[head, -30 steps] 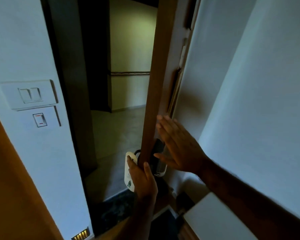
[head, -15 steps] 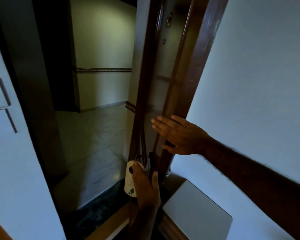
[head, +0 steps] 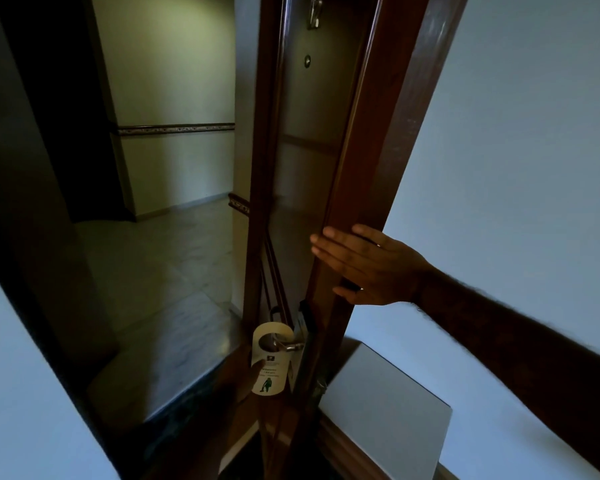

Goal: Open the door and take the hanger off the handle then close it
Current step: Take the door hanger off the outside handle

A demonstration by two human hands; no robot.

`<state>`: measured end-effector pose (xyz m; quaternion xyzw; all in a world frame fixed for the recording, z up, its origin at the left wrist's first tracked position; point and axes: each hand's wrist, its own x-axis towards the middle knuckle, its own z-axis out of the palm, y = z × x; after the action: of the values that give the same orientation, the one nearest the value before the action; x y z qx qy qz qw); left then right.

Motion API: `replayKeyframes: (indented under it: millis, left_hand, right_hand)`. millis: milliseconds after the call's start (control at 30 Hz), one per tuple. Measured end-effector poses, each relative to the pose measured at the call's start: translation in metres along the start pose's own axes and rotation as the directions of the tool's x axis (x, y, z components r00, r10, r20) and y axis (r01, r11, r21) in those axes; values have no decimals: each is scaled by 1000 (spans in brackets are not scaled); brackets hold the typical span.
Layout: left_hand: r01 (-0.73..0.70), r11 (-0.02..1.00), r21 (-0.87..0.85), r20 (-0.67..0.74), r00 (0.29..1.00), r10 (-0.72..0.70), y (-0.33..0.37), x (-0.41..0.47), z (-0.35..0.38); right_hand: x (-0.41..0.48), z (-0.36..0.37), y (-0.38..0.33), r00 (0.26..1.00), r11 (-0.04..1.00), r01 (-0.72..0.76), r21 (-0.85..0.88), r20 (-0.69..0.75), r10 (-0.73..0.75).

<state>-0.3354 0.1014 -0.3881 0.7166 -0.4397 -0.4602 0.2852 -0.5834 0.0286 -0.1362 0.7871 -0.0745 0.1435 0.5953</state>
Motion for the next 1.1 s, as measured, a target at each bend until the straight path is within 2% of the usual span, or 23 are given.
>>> replayKeyframes:
  millis: [67,133,300,467,600,733,867,933,1000,1033,1067,1100]
  left_hand:
    - [-26,996,87,0,1000,26,-3,9,-4]
    - [-82,992,91,-13,996,83,-8,18,-8]
    - [-104,988,112,-11,994,106,1,42,-23]
    - [-127,976,179,-97,985,146,24,57,-35]
    - [-54,980,192,-150,985,84,43,67,-35]
    - [-53,972,228,-201,975,100,57,62,-38]
    - [-150,957,248,-273,937,217,78,44,-60]
    - [-250,912,324,-330,874,357,88,35,-77]
    - [-376,826,420,-389,747,538,98,23,-95]
    - [-435,766,473,-406,664,628,102,16,-104]
    - [-474,706,527,-416,581,700,107,10,-113]
    - [-493,653,575,-424,503,753,114,3,-122]
  right_hand:
    - [0,0,0,1000,1000,2,0,-3,-2]
    - [1,1,0,1000,1000,7,5,-8,-7]
    - [3,-1,0,1000,1000,-12,1,-28,12]
    - [7,-3,0,998,1000,-4,20,-67,5]
    - [6,-2,-1,996,999,-13,50,-83,17]
    - [5,-2,-4,999,998,-22,66,-32,25]
    - [7,-9,-6,998,990,-53,134,38,48]
    - [13,-18,-11,998,977,12,214,64,-26]
    - [27,-32,-19,993,915,89,393,36,-113]
    - [38,-39,-24,998,846,26,532,35,-53]
    - [54,-47,-28,989,698,-144,702,109,95]
    - [72,-56,-30,914,393,-393,831,306,266]
